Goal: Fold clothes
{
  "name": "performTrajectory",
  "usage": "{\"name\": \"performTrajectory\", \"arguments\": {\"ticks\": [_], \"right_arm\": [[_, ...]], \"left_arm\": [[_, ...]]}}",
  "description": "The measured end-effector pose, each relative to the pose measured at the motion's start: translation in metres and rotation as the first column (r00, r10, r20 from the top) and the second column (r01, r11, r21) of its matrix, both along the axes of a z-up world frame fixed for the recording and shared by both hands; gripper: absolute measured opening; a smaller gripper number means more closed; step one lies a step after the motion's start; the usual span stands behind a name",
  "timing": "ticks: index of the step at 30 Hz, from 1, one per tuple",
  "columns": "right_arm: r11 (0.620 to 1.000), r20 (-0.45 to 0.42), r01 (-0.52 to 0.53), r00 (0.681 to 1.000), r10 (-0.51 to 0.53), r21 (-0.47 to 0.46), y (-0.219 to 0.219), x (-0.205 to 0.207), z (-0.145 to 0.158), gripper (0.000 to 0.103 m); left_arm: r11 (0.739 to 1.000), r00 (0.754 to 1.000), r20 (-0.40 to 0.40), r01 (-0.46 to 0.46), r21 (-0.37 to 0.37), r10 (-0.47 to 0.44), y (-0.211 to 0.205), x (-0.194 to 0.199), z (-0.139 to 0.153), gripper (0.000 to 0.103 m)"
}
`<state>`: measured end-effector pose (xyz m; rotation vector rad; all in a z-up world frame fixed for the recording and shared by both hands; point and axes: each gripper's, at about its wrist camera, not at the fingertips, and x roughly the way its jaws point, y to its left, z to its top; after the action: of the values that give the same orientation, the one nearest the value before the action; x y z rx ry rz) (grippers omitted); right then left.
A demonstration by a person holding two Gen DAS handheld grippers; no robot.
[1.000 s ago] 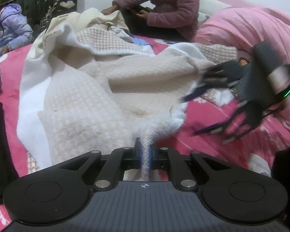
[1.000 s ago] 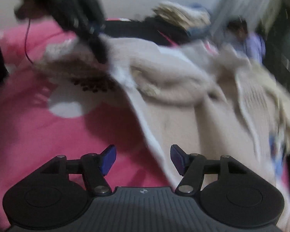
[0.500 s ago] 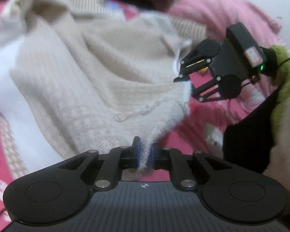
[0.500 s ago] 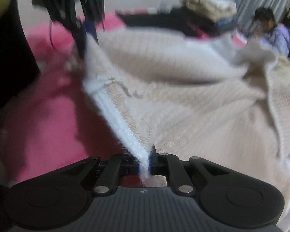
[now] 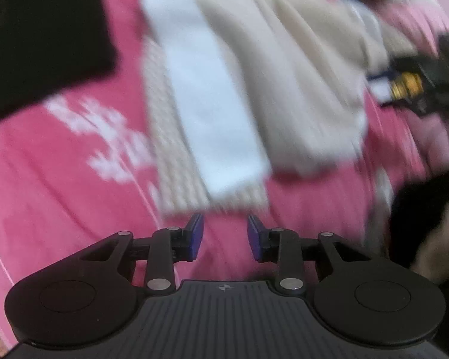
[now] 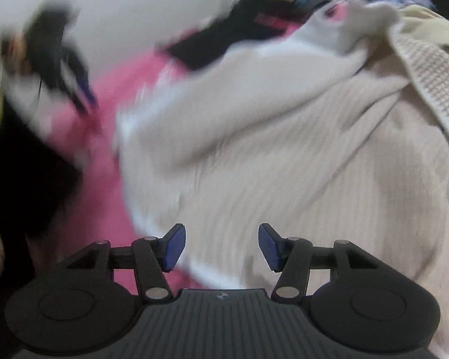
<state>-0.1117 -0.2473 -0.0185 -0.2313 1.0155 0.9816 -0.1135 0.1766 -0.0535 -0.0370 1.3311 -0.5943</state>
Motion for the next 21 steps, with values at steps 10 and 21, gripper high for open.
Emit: {"name": "performTrajectory", "arguments": {"ticks": [10, 21], "right_arm": [[0.954, -0.187, 0.116, 0.980, -0.065, 0.277, 0.106, 0.066, -0.010, 0.058], [0.937, -0.307, 0.310, 0.918, -0.251, 0.162, 0.145, 0.077, -0.082, 0.058]], "left_arm": [[0.976, 0.961, 0.171, -0.209, -0.062, 0.217, -0.031, 0.020, -0.060, 0.039], [0.980, 0.940, 0.278, -0.186, -0.066, 0.197, -0.039, 0.016, -0.066, 0.051]]}}
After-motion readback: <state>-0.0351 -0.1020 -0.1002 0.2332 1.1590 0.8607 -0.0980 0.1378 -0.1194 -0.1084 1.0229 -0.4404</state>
